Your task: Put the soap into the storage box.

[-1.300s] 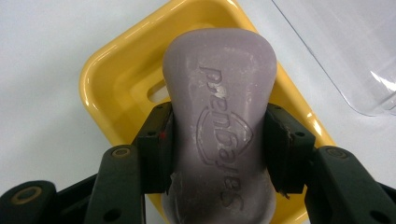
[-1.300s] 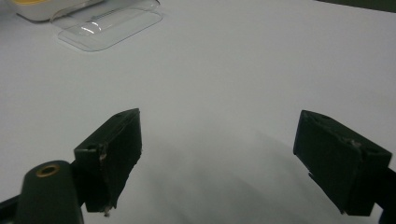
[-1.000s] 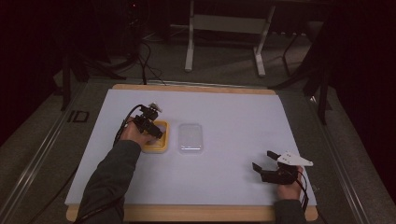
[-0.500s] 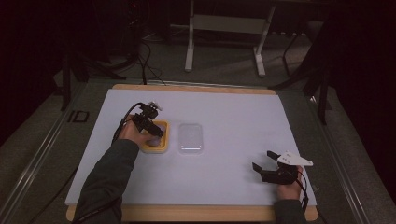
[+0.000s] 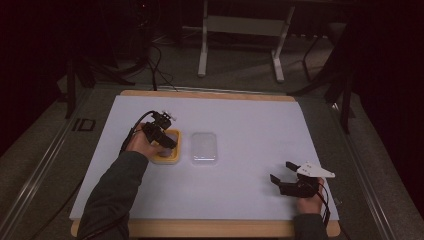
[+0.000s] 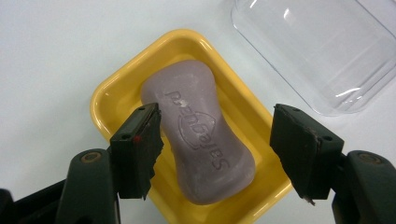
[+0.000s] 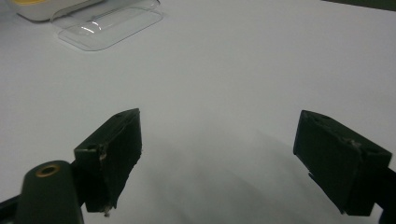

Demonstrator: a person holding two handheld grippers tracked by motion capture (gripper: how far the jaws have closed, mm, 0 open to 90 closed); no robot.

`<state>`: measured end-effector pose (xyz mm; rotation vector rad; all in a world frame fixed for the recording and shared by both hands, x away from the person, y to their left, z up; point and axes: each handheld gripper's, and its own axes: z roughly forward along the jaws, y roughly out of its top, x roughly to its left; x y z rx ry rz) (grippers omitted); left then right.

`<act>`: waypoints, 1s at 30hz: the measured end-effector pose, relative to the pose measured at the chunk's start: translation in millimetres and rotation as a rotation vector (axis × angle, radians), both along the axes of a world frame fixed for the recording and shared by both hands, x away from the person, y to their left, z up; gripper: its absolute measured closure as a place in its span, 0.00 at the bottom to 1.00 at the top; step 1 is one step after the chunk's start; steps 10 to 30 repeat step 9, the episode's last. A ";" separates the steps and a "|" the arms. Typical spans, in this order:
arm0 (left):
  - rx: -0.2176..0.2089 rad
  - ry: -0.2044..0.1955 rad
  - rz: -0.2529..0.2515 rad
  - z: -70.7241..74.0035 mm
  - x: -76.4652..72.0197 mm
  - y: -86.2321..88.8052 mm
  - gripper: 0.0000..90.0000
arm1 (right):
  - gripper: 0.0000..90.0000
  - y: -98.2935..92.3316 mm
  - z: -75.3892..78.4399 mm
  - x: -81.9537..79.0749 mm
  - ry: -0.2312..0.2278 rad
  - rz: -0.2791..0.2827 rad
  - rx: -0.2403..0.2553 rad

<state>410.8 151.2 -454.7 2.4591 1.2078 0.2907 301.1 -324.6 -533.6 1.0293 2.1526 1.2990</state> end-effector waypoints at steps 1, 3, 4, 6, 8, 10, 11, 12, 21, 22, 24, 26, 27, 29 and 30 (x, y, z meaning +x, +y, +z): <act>-0.001 -0.002 0.001 0.2 -0.9 -0.2 0.38 | 0.17 0.0 0.0 0.0 0.000 0.000 0.000; -0.006 -0.010 -0.002 0.4 -2.4 -0.4 0.38 | 0.17 0.0 0.0 0.0 0.000 0.000 0.000; -0.006 -0.011 -0.004 0.6 -3.2 -0.5 0.38 | 0.17 0.0 0.0 0.0 0.000 0.000 0.000; -0.006 -0.013 -0.007 1.0 -4.4 -1.1 0.38 | 0.17 0.0 0.0 0.1 0.000 0.000 0.000; -0.005 -0.018 -0.011 1.7 -5.1 -1.2 0.38 | 0.17 0.0 -0.1 0.2 0.000 0.000 -0.001; -0.007 -0.023 -0.010 2.0 -5.3 -1.3 0.38 | 0.17 0.0 -0.1 0.3 0.001 0.000 -0.001; -0.007 -0.023 -0.010 2.0 -5.3 -1.3 0.38 | 0.17 0.0 -0.1 0.3 0.001 0.000 -0.001; -0.007 -0.023 -0.010 2.0 -5.3 -1.3 0.38 | 0.17 0.0 -0.1 0.3 0.001 0.000 -0.001; -0.007 -0.023 -0.010 2.0 -5.3 -1.3 0.38 | 0.17 0.0 -0.1 0.3 0.001 0.000 -0.001; -0.007 -0.023 -0.010 2.0 -5.3 -1.3 0.38 | 0.17 0.0 -0.1 0.3 0.001 0.000 -0.001; -0.007 -0.023 -0.010 2.0 -5.3 -1.3 0.38 | 0.17 0.0 -0.1 0.3 0.001 0.000 -0.001; -0.007 -0.023 -0.010 2.0 -5.3 -1.3 0.38 | 0.17 0.0 -0.1 0.3 0.001 0.000 -0.001; -0.007 -0.023 -0.010 2.0 -5.3 -1.3 0.38 | 0.17 0.0 -0.1 0.3 0.001 0.000 -0.001; -0.007 -0.023 -0.010 2.0 -5.3 -1.3 0.38 | 0.17 0.0 -0.1 0.3 0.001 0.000 -0.001; -0.007 -0.023 -0.010 2.0 -5.3 -1.3 0.38 | 0.17 0.0 -0.1 0.3 0.001 0.000 -0.001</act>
